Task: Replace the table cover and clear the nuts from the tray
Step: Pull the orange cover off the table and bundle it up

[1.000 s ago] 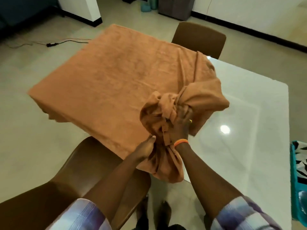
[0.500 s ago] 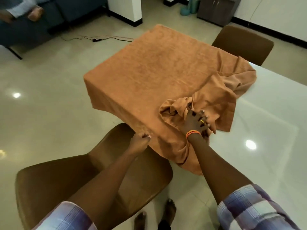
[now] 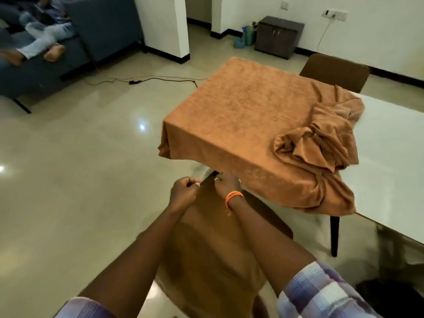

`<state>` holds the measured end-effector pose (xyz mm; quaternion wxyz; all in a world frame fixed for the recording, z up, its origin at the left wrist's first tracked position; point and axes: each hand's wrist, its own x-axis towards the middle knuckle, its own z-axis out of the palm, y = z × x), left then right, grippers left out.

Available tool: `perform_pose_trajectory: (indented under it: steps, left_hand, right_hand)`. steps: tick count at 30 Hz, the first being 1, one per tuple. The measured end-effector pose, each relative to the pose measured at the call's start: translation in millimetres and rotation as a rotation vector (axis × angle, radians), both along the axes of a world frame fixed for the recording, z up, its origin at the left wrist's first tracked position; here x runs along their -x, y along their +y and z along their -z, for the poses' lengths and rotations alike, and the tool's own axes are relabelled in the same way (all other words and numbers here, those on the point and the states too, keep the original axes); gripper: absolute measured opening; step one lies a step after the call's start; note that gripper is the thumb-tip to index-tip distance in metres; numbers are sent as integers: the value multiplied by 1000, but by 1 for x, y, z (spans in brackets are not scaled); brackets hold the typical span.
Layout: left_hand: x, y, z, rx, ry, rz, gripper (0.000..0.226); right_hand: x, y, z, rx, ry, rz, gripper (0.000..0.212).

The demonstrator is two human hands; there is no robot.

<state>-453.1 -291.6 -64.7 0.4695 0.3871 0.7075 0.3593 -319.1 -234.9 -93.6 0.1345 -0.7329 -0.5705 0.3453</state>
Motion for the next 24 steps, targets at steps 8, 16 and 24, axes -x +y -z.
perform_pose_trajectory:
  steps: [8,16,24]
  left_hand:
    - [125,1,-18,-13,3,-54,14]
    - [216,61,6,69,62,20,16]
    - [270,206,23,154,192,180,14]
  right_hand:
    - [109,-2,-10,-67,63,76,27]
    - [176,77,0,-110,-15,126,24]
    - [227,194,43,-119,-171,95,39]
